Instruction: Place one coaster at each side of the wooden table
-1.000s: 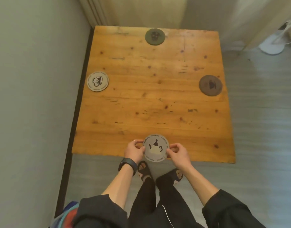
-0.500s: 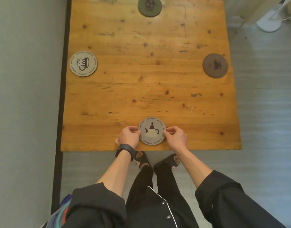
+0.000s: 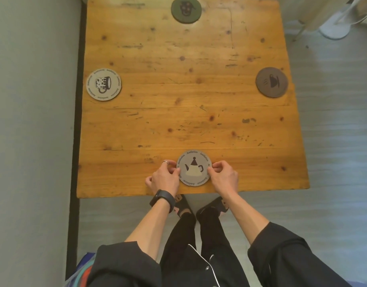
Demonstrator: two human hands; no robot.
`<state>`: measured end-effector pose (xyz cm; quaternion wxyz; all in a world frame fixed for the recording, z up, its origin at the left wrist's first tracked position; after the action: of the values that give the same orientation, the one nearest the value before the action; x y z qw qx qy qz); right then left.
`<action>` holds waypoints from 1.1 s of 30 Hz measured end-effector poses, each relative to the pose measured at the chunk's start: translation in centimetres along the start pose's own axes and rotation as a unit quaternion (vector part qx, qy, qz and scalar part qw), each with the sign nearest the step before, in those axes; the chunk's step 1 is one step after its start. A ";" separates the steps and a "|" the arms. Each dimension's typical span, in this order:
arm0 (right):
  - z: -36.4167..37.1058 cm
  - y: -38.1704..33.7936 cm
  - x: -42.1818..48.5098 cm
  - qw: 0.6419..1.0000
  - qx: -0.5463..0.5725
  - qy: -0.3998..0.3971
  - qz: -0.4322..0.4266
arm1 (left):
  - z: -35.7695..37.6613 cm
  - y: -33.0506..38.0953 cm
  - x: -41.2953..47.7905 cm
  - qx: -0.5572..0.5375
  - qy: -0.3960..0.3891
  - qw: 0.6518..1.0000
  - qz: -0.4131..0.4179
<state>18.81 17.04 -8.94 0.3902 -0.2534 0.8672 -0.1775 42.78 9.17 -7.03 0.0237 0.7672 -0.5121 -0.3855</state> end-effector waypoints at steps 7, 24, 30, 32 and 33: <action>-0.2 -0.3 -0.3 0.999 -0.001 0.017 -0.028 | -0.1 0.7 0.1 0.044 0.010 0.998 0.047; 0.3 -2.8 -1.2 0.977 -0.111 -0.003 -0.184 | 1.2 2.8 -0.3 0.246 0.017 0.951 0.186; 0.3 -4.4 -0.9 0.945 -0.236 -0.057 -0.217 | 1.0 5.0 0.0 0.333 0.000 0.913 0.236; 0.1 -5.2 0.5 0.933 -0.278 -0.104 -0.204 | 0.4 6.0 1.0 0.323 0.002 0.916 0.238; -0.3 -5.6 1.4 0.930 -0.284 -0.123 -0.198 | -0.2 6.7 1.8 0.294 0.007 0.926 0.237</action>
<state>19.48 11.72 -6.76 0.3625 -0.5401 0.7588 0.0354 38.04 4.42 -5.04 -0.1090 0.5984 -0.7693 -0.1954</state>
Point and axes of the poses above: each hand's wrist, its own x-axis towards the middle knuckle, its own z-axis out of the palm, y = z × x, the point moved 10 cm from there along x, towards the middle knuckle
